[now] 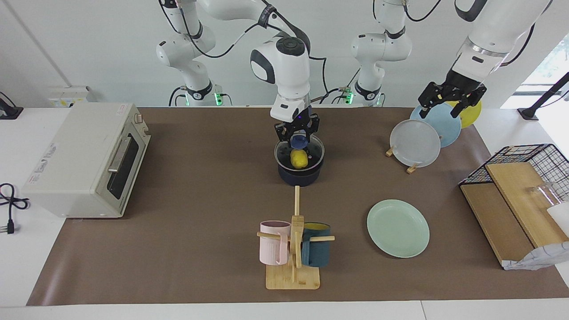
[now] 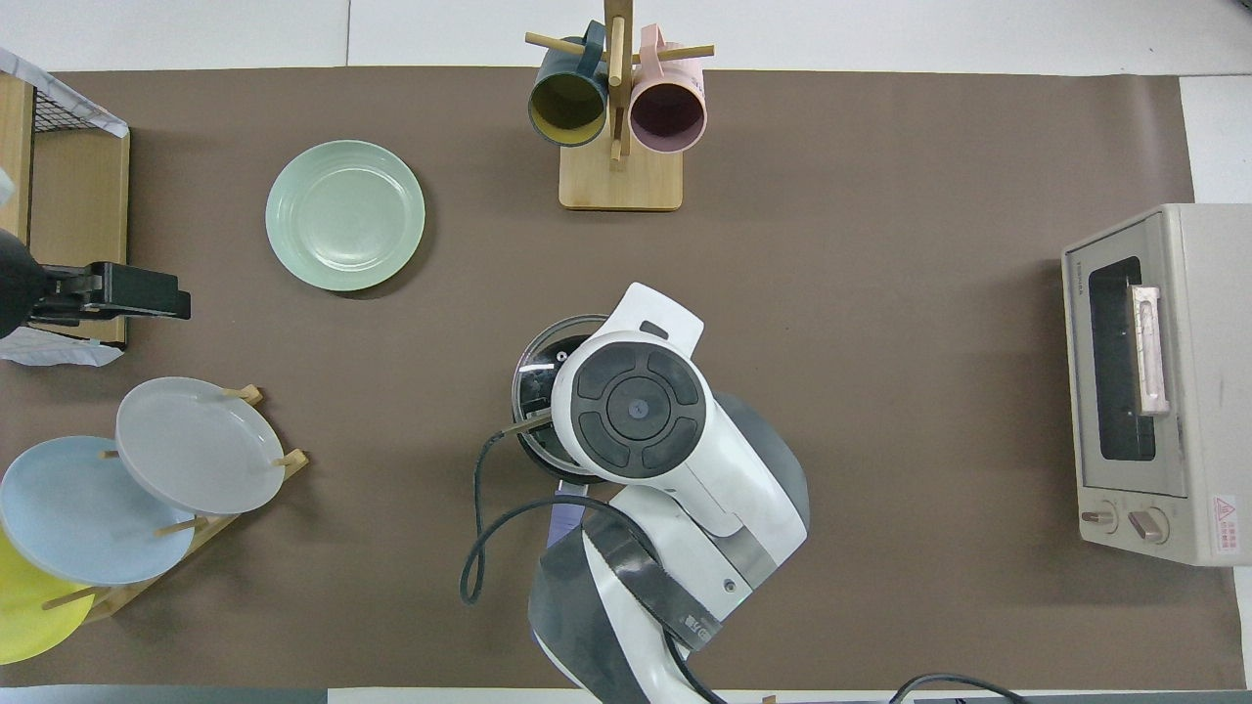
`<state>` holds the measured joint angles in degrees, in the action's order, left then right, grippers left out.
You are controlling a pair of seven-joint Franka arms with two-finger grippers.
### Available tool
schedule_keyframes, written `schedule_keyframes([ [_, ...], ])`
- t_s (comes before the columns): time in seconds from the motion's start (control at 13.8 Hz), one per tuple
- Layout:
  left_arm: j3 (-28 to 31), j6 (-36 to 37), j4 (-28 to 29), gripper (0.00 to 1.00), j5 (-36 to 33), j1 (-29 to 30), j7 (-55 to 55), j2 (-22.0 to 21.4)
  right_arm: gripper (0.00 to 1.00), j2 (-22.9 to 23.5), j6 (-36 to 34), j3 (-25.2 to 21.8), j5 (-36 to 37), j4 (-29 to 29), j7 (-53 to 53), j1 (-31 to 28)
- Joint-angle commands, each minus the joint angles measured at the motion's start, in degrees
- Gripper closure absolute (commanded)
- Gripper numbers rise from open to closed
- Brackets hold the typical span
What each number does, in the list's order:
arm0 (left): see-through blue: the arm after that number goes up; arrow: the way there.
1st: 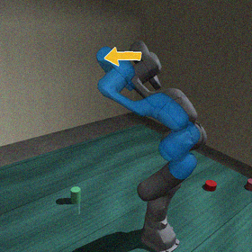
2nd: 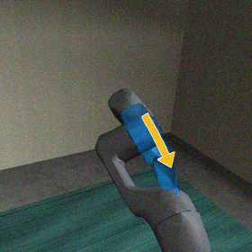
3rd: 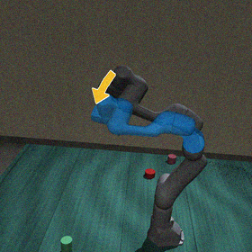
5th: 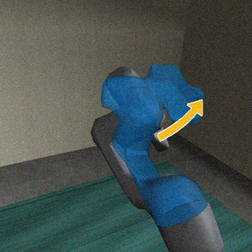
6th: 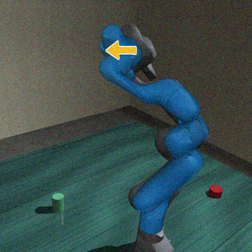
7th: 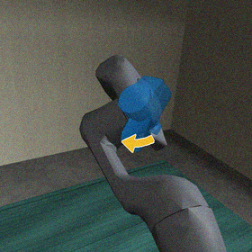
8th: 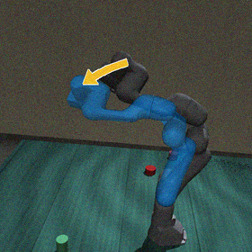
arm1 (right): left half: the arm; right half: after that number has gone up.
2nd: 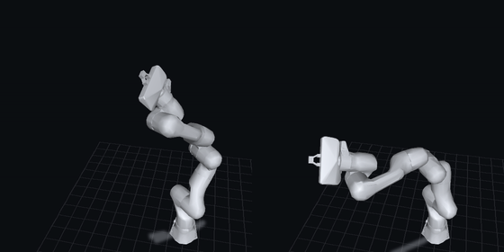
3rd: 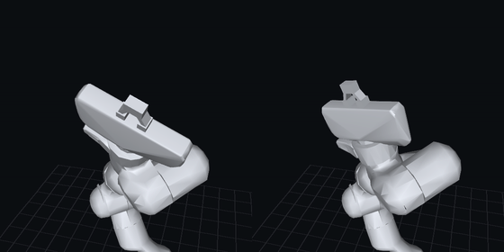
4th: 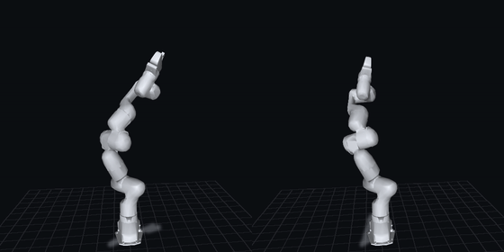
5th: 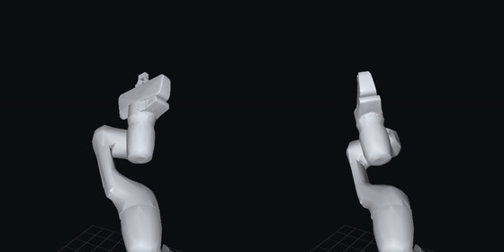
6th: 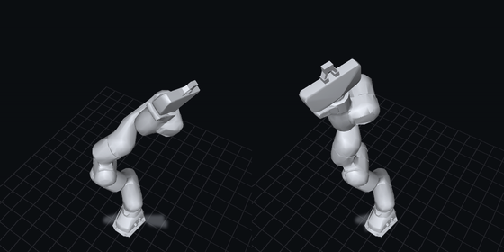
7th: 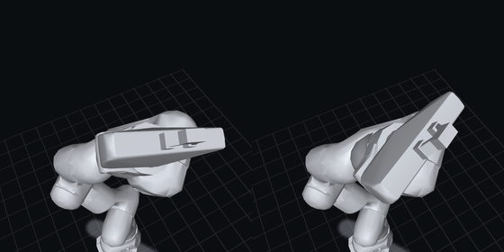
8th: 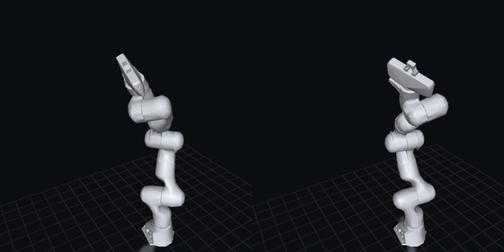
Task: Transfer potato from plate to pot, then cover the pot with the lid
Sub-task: 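Lower the glass lid onto the saucepan with the right gripper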
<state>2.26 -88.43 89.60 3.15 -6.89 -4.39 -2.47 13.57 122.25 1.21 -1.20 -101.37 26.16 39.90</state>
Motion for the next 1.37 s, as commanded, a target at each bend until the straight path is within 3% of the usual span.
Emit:
schedule_keyframes([
  [0.0, -1.29, 2.48, -1.28, 0.0, -0.95, 1.0, 0.43, 1.86, 1.0, 0.93, 1.41, 0.02, 1.55, 0.74, -1.55, -0.26],
  [0.29, -1.38, 1.86, 2.68, 0.0, -0.95, 0.47, 0.43, 1.33, 1.0, 2.86, 0.98, 0.02, 1.64, 2.06, -1.55, 1.58],
  [0.94, -1.64, -4.03, 1.11, 0.0, -1.04, 2.32, 1.31, 2.3, 1.0, 4.0, -0.69, 0.02, 3.91, 1.97, -1.55, 2.29],
  [1.3, -2.34, -0.33, 0.84, 0.0, -1.04, 2.14, 1.31, 2.21, 1.0, 4.18, 0.09, 0.02, 5.86, 1.71, -1.55, 2.29],
])
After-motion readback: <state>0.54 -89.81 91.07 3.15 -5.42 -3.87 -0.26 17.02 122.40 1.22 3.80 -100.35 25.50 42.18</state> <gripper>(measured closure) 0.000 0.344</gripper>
